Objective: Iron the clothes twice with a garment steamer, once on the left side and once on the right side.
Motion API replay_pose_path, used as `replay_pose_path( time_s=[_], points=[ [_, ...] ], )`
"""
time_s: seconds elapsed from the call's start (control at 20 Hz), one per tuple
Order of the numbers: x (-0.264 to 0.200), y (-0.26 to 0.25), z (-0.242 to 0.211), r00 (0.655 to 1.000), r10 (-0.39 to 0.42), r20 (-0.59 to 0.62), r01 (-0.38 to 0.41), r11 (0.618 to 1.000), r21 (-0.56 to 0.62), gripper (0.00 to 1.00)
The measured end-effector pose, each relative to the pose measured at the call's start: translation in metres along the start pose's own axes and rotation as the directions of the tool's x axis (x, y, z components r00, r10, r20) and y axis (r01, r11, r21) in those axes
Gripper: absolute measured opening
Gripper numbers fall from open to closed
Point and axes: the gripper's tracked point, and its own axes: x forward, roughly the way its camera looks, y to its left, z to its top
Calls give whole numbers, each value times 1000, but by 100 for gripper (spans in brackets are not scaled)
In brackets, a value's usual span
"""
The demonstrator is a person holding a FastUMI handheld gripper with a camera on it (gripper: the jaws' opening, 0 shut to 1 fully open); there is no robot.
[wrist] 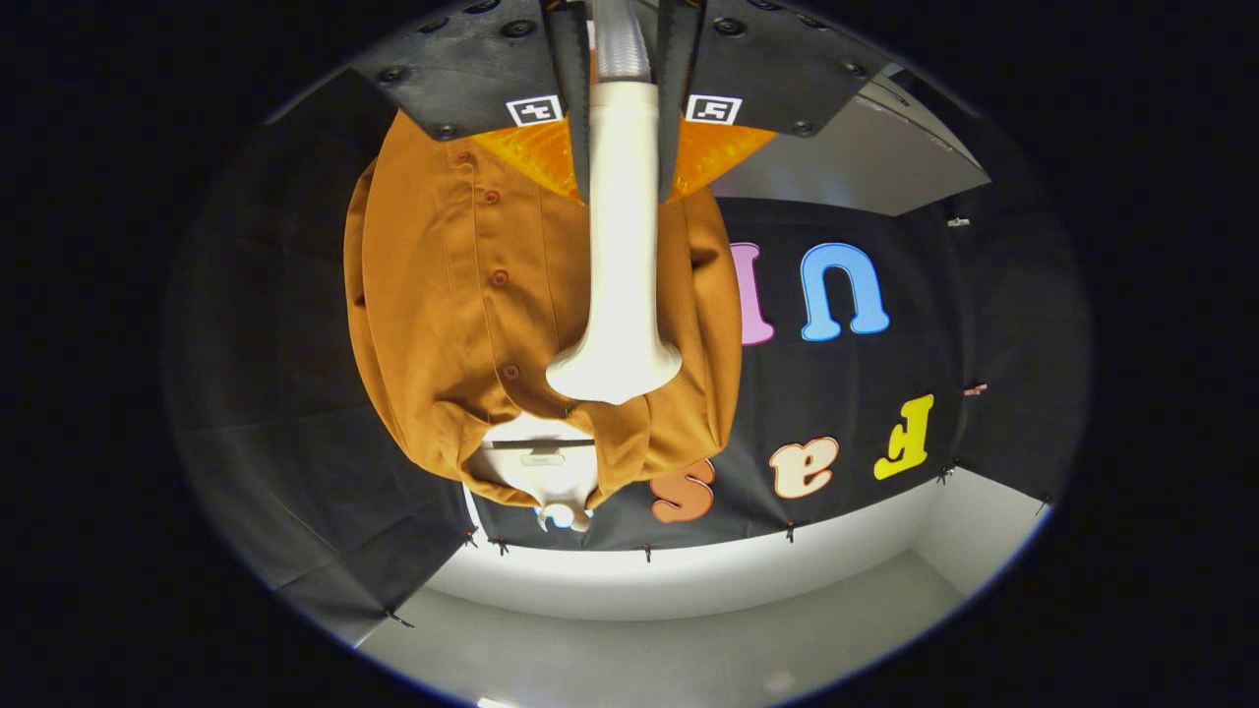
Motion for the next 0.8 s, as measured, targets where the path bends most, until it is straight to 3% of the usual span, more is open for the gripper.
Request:
replay_pose_path(
  time_s=[0.5,0.8],
  points=[
    [-18,-22,-71,990,-45,-133,46,999,4,31],
    [-38,-34,-142,957,-71,-282,76,997,6,31]
  ],
)
